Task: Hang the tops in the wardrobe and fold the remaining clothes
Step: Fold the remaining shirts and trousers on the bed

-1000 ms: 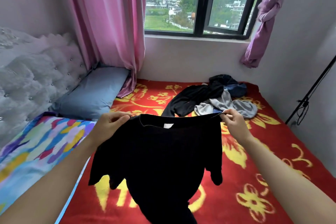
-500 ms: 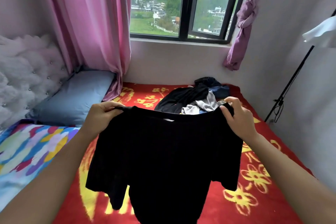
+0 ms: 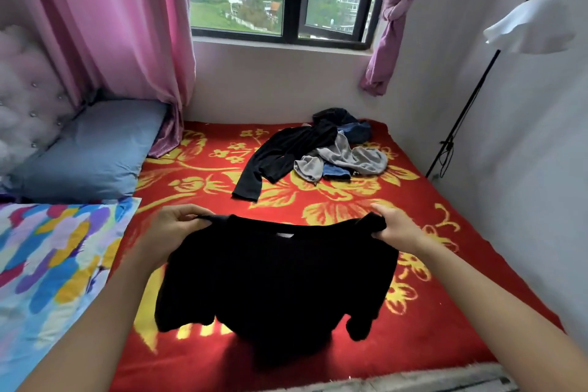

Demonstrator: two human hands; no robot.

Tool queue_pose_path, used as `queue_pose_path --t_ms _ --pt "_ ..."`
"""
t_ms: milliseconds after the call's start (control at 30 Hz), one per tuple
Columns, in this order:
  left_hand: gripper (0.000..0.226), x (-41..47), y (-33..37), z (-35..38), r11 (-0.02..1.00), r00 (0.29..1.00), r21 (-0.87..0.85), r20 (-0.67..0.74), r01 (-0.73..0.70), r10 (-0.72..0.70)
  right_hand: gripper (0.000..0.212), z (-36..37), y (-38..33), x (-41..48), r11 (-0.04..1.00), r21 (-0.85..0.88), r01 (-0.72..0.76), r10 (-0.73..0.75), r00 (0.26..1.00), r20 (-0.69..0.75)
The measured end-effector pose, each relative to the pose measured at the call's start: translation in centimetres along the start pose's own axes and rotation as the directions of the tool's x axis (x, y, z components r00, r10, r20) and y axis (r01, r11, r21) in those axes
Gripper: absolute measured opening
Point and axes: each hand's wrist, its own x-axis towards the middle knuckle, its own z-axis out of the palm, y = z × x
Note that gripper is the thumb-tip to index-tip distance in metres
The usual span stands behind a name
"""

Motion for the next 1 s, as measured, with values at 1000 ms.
queue_pose_path --t_ms 1000 --pt "0.046 -14.8 10.8 2.7 0.685 0.605 0.695 -0.455 -0.218 0.653 0.033 -6.1 1.9 -11.1 0.799 -0.454 0.395 -0.594 0.399 -0.698"
